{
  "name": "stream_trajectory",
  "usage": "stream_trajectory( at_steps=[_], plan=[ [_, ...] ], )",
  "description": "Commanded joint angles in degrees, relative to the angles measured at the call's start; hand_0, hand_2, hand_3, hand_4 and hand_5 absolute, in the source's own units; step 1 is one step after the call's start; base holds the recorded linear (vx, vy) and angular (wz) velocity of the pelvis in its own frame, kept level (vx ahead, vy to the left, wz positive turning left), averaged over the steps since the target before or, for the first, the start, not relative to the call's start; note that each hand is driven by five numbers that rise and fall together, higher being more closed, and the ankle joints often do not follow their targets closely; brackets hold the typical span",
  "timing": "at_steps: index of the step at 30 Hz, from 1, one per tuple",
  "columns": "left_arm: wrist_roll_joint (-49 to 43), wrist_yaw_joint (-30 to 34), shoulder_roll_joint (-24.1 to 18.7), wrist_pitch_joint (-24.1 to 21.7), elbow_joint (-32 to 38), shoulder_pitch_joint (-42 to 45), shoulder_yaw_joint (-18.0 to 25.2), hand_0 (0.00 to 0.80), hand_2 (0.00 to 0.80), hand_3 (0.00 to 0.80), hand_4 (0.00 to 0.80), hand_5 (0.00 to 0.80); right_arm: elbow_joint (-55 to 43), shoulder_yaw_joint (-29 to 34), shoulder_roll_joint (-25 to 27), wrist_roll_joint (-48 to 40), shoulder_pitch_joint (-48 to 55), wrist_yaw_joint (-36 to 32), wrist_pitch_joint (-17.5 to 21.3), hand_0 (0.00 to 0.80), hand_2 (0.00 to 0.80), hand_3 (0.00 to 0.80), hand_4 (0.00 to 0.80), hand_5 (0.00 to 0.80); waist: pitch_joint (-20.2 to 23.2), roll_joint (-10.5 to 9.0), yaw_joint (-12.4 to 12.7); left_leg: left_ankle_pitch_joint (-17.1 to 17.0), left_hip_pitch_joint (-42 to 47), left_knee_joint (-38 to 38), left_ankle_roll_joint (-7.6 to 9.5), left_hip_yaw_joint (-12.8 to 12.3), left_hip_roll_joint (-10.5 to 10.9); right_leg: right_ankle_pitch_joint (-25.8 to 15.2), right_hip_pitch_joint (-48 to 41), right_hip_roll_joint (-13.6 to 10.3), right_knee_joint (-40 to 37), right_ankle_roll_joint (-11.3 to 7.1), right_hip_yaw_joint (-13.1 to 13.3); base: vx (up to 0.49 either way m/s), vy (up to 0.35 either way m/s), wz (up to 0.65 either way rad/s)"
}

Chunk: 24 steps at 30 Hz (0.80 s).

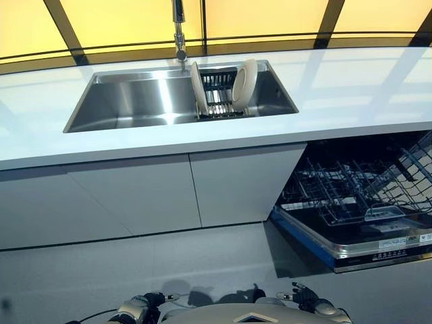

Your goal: Take plates into dishwasher

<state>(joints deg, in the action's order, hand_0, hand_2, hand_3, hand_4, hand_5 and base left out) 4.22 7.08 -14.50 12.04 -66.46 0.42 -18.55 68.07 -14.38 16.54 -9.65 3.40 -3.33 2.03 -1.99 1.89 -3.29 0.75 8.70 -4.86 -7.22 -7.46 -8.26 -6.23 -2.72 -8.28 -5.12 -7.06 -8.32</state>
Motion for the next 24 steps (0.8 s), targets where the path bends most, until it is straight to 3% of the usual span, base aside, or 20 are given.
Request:
stream_trajectory(
  at_steps=[1, 7, 11, 13, 14, 16, 17, 18, 19, 20, 22, 24],
  plan=[
    [-0.27, -0.29, -0.45, 0.06, -0.33, -3.05, -0.66, 0.0, 0.0, 0.0, 0.0, 0.0, 2.33, -1.11, 0.43, -0.48, -4.64, -0.45, -0.36, 0.0, 0.0, 0.0, 0.0, 0.0, -2.94, -0.91, -0.01, 0.41, -2.42, 2.14, 5.36, 0.48, 4.78, 8.9, -3.08, 4.81, 4.93, 2.62, -2.24, 0.018, -0.032, 0.0],
    [-0.22, -1.06, -0.58, -0.29, -0.19, -3.12, -0.4, 0.0, 0.0, 0.0, 0.0, 0.0, 2.14, -1.14, 0.49, -0.62, -4.71, -0.72, -0.58, 0.0, 0.0, 0.0, 0.0, 0.0, -3.05, -1.08, -0.39, 0.99, -2.56, 3.53, 5.39, 0.3, 4.47, 9.53, -2.84, 5.35, 5.78, 3.24, -1.58, 0.02, -0.06, 0.0],
    [4.05, -3.34, -0.31, -0.44, -0.09, -3.34, 0.54, 0.0, 0.0, 0.0, 0.0, 0.0, 1.97, -1.21, 0.69, -0.23, -5.22, -0.9, -0.89, 0.0, 0.0, 0.0, 0.0, 0.0, -3.64, -1.59, -0.91, 3.27, -3.86, 9.26, 5.84, 0.89, 4.07, 10.87, -1.4, 6.11, 8.49, 4.88, 0.54, -0.005, -0.097, -0.03],
    [7.29, -5.57, 0.23, -1.14, -0.14, -3.6, 2.73, 0.0, 0.0, 0.0, 0.0, 0.0, 1.18, -1.57, 1.33, -0.13, -5.56, -2.16, -0.97, 0.0, 0.0, 0.0, 0.0, 0.0, -5.37, -3.68, -0.69, 4.05, -9.78, 24.16, 6.01, 2.46, 4.3, 10.93, -0.41, 5.3, 10.53, 6.78, 2.63, -0.027, -0.177, -0.19],
    [8.24, -6.35, 0.44, -1.81, -0.27, -3.46, 4.03, 0.0, 0.0, 0.0, 0.0, 0.0, 0.72, -2.13, 1.77, 0.29, -5.58, -3.69, -0.21, 0.0, 0.0, 0.0, 0.0, 0.0, -6.77, -4.54, -0.12, 2.33, -15.28, 33.7, 6.08, 3.3, 5.06, 11.0, -0.13, 5.15, 11.68, 7.95, 3.44, -0.007, -0.179, -0.26],
    [9.49, -6.34, 0.45, -2.41, -0.25, -2.75, 5.52, 0.0, 0.0, 0.0, 0.0, 0.0, 0.27, -2.43, 2.63, 3.13, -5.57, -6.27, 1.03, 0.0, 0.0, 0.0, 0.0, 0.0, -8.79, -4.3, 1.03, -2.19, -22.79, 40.38, 5.58, 3.87, 5.48, 11.45, -0.83, 5.91, 12.94, 8.96, 4.11, 0.069, -0.107, -0.32],
    [9.47, -6.41, 0.45, -2.38, -0.12, -2.54, 5.87, 0.0, 0.0, 0.0, 0.0, 0.0, 0.13, -2.58, 2.75, 3.79, -5.56, -7.37, 1.28, 0.0, 0.0, 0.0, 0.0, 0.0, -9.17, -4.05, 1.48, -2.83, -23.75, 39.59, 5.55, 3.95, 5.99, 11.54, -1.18, 6.21, 12.98, 8.9, 4.27, 0.245, -0.027, 0.1],
    [8.53, -6.27, 0.01, -1.98, 0.5, -1.86, 7.03, 0.0, 0.0, 0.0, 0.0, 0.0, -0.46, -3.49, 3.08, 3.33, -5.67, -12.92, 2.37, 0.0, 0.0, 0.0, 0.0, 0.0, -10.08, -2.64, 3.28, -5.91, -25.73, 32.4, 4.72, 3.37, 6.26, 12.29, -2.9, 7.93, 12.69, 8.38, 4.93, 0.26, 0.004, 0.13],
    [7.89, -5.9, -0.28, -1.59, 0.88, -1.66, 7.41, 0.0, 0.0, 0.0, 0.0, 0.0, -1.04, -3.55, 3.3, 3.25, -5.81, -15.27, 2.6, 0.0, 0.0, 0.0, 0.0, 0.0, -10.45, -2.41, 3.78, -6.59, -25.1, 29.8, 4.47, 2.85, 5.7, 12.66, -3.76, 8.24, 12.53, 8.19, 5.19, 0.428, 0.023, -0.18],
    [6.33, -4.84, -1.25, -0.56, 1.99, -1.02, 8.0, 0.0, 0.0, 0.0, 0.0, 0.0, -5.14, -4.33, 4.57, 3.31, -6.23, -23.68, 2.58, 0.0, 0.0, 0.0, 0.0, 0.0, -10.53, -1.67, 4.78, -9.25, -24.46, 21.66, 3.57, 2.41, 3.95, 13.54, -5.71, 9.14, 11.66, 7.56, 5.33, 0.446, 0.047, -0.53],
    [5.0, -4.17, -2.29, 0.38, 3.47, 0.65, 8.0, 0.0, 0.0, 0.0, 0.0, 0.0, -16.27, -5.83, 7.73, 0.26, -6.38, -34.34, 0.29, 0.0, 0.0, 0.0, 0.0, 0.0, -10.41, -1.05, 7.14, -15.61, -25.48, 8.7, 0.96, 4.89, 1.88, 15.23, -10.34, 9.91, 10.19, 6.61, 7.26, 0.545, 0.068, -0.39],
    [4.74, -3.89, -2.95, 1.3, 5.07, 2.59, 8.22, 0.0, 0.0, 0.0, 0.0, 0.0, -28.74, -5.75, 13.31, -2.72, -7.13, -41.92, -2.8, 0.0, 0.0, 0.0, 0.0, 0.0, -9.81, -1.61, 8.68, -17.54, -26.38, 3.74, -0.21, 6.94, 0.58, 16.97, -13.59, 9.72, 9.17, 6.37, 9.7, 0.423, 0.068, -0.4]
  ],
)
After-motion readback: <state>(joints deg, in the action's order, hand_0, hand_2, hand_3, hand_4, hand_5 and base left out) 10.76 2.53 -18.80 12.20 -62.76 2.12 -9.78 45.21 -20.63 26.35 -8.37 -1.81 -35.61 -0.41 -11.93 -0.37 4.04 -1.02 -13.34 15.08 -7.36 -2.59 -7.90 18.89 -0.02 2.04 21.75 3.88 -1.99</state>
